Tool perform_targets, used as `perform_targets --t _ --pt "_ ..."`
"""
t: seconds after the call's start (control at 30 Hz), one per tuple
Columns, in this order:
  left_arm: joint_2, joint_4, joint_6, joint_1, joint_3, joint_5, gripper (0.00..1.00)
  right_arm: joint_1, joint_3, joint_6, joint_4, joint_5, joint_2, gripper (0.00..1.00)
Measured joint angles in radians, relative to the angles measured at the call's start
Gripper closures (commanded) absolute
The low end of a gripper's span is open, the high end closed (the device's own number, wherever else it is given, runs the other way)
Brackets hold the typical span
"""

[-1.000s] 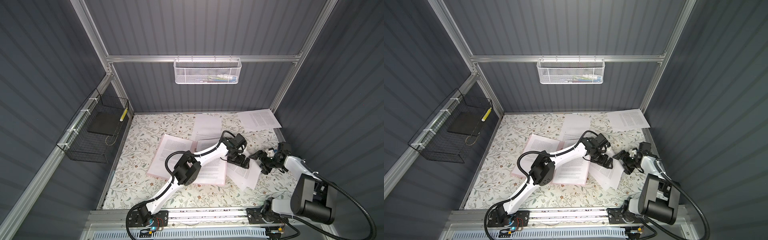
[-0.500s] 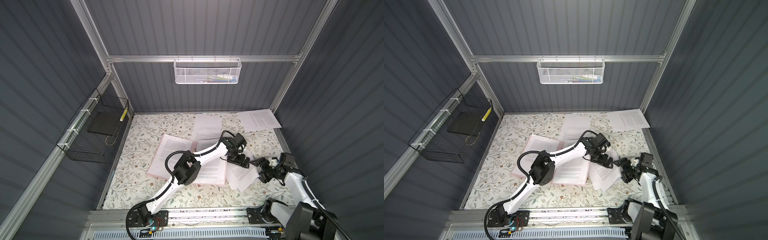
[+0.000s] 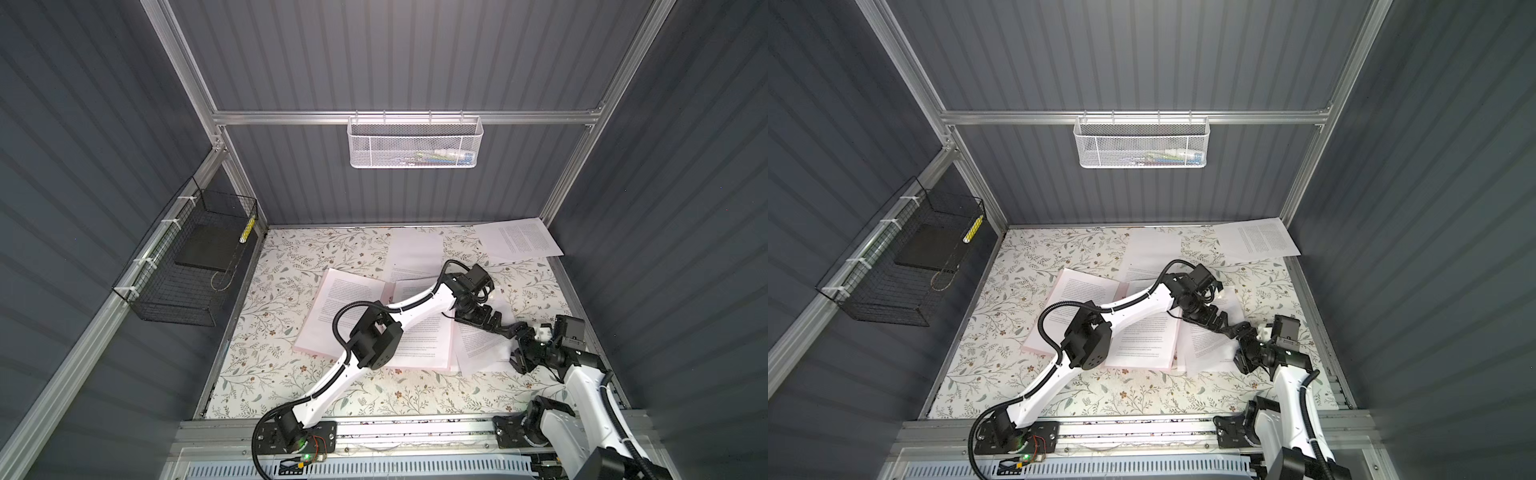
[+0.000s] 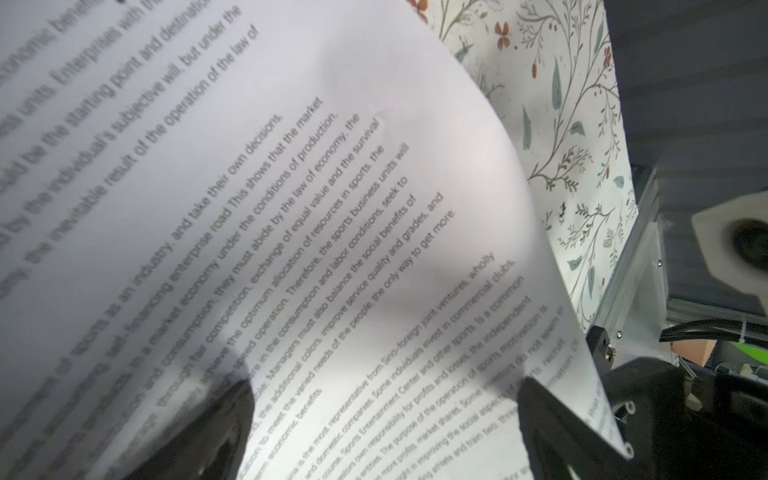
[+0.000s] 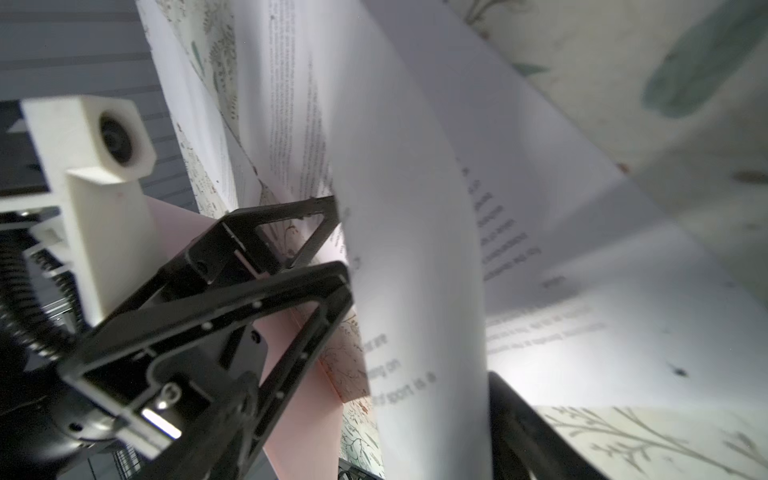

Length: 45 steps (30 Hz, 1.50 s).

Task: Put the files into the folder

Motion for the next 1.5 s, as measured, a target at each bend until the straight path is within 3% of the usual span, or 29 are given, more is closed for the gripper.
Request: perform_targets --t 0.17,0.5,0.7,0.87,1.1,1.3,1.5 --pt "0.005 0.021 -0.009 0.007 0.000 0.018 0.00 0.002 0.005 -0.034 0.063 0.019 0.008 0.11" --pt "0.000 0.140 -0.029 0.040 -0.041 -0.004 0.00 0.000 0.125 -0.249 0.231 -0.032 0.364 0.12" --pt "0.000 0.178 -0.036 0.049 -0.050 -0.026 0.00 0.002 0.151 -0.312 0.298 -0.085 0.472 0.16" --pt "0.000 0.178 -0.031 0.049 -0.051 -0.026 0.00 0.003 0.127 -0.280 0.304 -0.058 0.378 0.17" --pt "0.000 0.153 -0.014 0.031 -0.048 0.011 0.00 0.005 0.003 -0.175 0.328 -0.026 0.081 0.17" --pt "0.000 0.148 -0.006 0.018 -0.047 0.011 0.00 0.021 -0.022 -0.125 0.346 -0.027 0.065 0.22" --pt "0.000 0.146 -0.001 0.009 -0.046 0.010 0.00 0.036 -0.031 -0.097 0.293 0.047 -0.025 0.34"
